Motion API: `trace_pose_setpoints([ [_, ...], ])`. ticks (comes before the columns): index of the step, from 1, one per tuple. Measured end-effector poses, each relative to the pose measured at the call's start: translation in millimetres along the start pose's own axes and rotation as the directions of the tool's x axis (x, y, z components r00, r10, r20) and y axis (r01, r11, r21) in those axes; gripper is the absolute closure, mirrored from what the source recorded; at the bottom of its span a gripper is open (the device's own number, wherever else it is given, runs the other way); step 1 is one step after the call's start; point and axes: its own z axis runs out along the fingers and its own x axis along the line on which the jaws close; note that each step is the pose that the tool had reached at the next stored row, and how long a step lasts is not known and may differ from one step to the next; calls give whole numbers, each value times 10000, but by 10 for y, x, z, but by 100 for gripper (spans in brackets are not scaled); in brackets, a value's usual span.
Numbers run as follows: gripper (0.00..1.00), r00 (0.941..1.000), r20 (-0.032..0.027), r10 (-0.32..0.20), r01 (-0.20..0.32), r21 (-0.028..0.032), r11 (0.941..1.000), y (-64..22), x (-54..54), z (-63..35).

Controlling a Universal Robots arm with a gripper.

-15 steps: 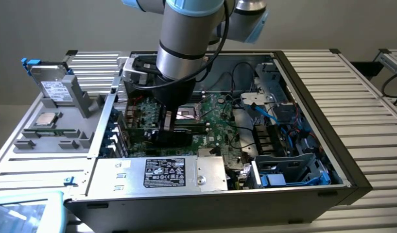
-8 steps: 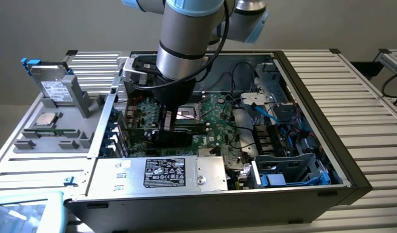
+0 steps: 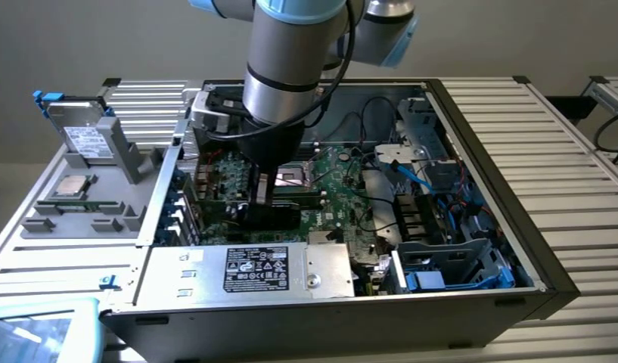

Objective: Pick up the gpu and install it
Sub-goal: 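Insert the gpu into the slot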

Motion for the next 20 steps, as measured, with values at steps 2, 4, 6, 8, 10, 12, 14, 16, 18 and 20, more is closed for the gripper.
trace_pose_setpoints([
  [2,73,10000,0,2,-2,-1,10000,1,-9,-1],
  [4,73,10000,3,7,-7,-1,10000,1,-19,-1],
  [6,73,10000,4,8,-8,-1,10000,2,-23,-1],
  [8,73,10000,4,10,-10,-2,10000,3,-31,-2],
  [10,73,10000,5,8,-8,-16,10000,4,-39,-4],
  [12,73,10000,3,8,-8,-29,10000,7,-43,-17],
  [14,73,10000,4,9,-9,-42,10000,14,-42,-48],
  [16,73,10000,4,8,-8,-56,10000,25,-40,-95],
  [18,73,10000,4,7,-7,-55,10000,27,-39,-108],
  [20,73,10000,3,7,-7,-41,10000,22,-39,-110],
])
